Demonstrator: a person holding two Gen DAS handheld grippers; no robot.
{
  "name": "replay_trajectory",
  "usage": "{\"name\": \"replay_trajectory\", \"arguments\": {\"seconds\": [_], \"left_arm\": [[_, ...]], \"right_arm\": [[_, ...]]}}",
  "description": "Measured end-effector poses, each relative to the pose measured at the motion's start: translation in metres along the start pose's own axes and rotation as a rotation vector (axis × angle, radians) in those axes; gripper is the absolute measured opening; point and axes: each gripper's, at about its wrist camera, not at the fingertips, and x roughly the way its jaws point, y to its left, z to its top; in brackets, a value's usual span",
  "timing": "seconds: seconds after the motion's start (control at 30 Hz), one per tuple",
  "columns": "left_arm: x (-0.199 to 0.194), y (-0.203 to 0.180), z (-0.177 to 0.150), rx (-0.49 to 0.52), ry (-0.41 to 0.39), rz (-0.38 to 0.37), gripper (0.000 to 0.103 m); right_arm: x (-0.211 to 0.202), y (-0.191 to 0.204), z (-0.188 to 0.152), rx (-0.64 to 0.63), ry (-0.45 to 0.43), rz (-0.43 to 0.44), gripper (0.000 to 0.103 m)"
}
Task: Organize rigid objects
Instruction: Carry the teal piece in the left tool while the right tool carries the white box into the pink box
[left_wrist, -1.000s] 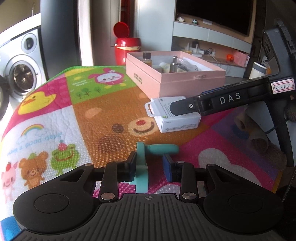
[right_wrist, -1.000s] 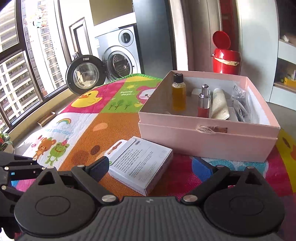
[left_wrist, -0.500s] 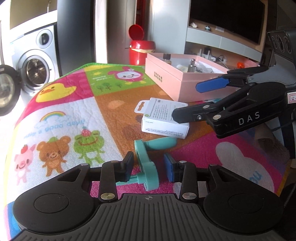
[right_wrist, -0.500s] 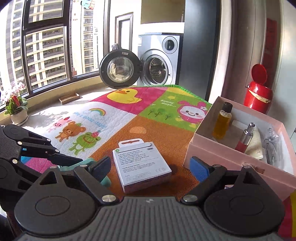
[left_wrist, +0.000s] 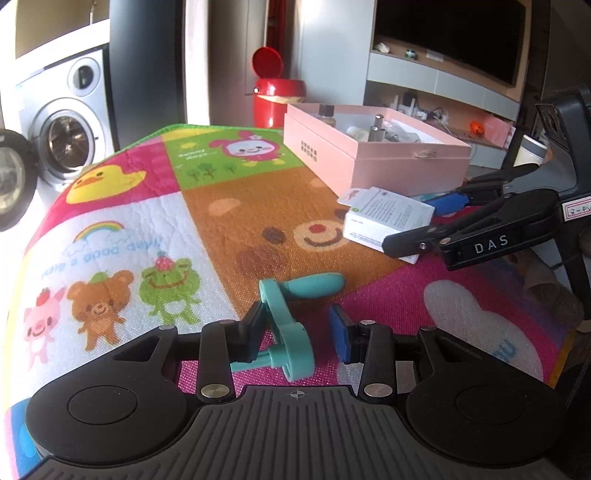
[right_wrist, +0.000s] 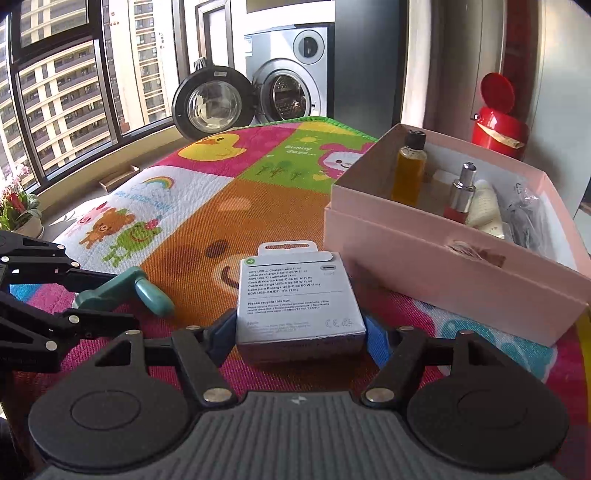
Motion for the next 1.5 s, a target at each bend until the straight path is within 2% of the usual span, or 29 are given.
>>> {"name": "replay_trajectory", "arguments": {"seconds": [0.1,0.17,0.27,0.37,0.47,0.63,0.7,0.8,0.9,0.97,1.07,1.17,1.33,1.43,1.5], "left_arm": [[0.003,-0.002,0.002,0.006,0.000,-0.008,0.049],[0.006,-0.007,0.004,0.020,0.003,-0.012,0.056],[0.014,-0.017,0.008,0.060,0.016,-0.015,0.067],[0.019,-0.023,0.013,0.049,0.029,-0.007,0.069],[0.022,-0.025,0.015,0.021,0.024,0.017,0.068],[0.019,-0.031,0.011,0.037,0.006,0.058,0.062],[0.017,-0.032,0.010,0.038,0.009,0.059,0.061],[0.014,-0.035,0.008,0.049,0.009,0.063,0.061],[0.010,-0.041,0.005,0.064,0.004,0.056,0.061],[0.005,-0.046,0.005,0.077,-0.003,0.038,0.061],[-0.007,-0.053,0.012,0.098,-0.040,0.006,0.061],[-0.017,-0.058,0.034,0.096,-0.095,-0.024,0.061],[-0.025,-0.073,0.111,0.121,-0.234,-0.078,0.061],[-0.019,-0.081,0.160,0.135,-0.326,-0.083,0.061],[-0.010,-0.085,0.195,0.095,-0.386,-0.100,0.061]], "right_arm": [[-0.013,-0.013,-0.017,0.023,0.001,-0.072,0.071],[-0.019,-0.019,-0.027,0.064,-0.008,-0.067,0.082],[-0.019,-0.022,-0.033,0.093,-0.030,-0.067,0.088],[-0.014,-0.020,-0.030,0.085,-0.015,-0.052,0.097],[-0.012,-0.019,-0.028,0.076,0.001,-0.034,0.102],[-0.011,-0.017,-0.024,0.058,0.016,-0.028,0.103],[-0.009,-0.016,-0.019,0.053,0.018,-0.025,0.101],[-0.005,-0.016,-0.011,0.053,0.003,-0.035,0.089],[-0.002,-0.016,-0.005,0.026,0.007,-0.022,0.069],[-0.011,-0.017,-0.004,0.003,0.007,-0.005,0.069],[-0.042,-0.021,-0.003,-0.023,-0.056,-0.012,0.069],[-0.083,-0.033,0.000,-0.006,-0.153,-0.032,0.069],[-0.136,-0.052,0.000,0.025,-0.318,-0.117,0.068],[-0.146,-0.063,-0.005,0.060,-0.341,-0.139,0.068],[-0.144,-0.068,-0.009,0.078,-0.328,-0.152,0.068]]}}
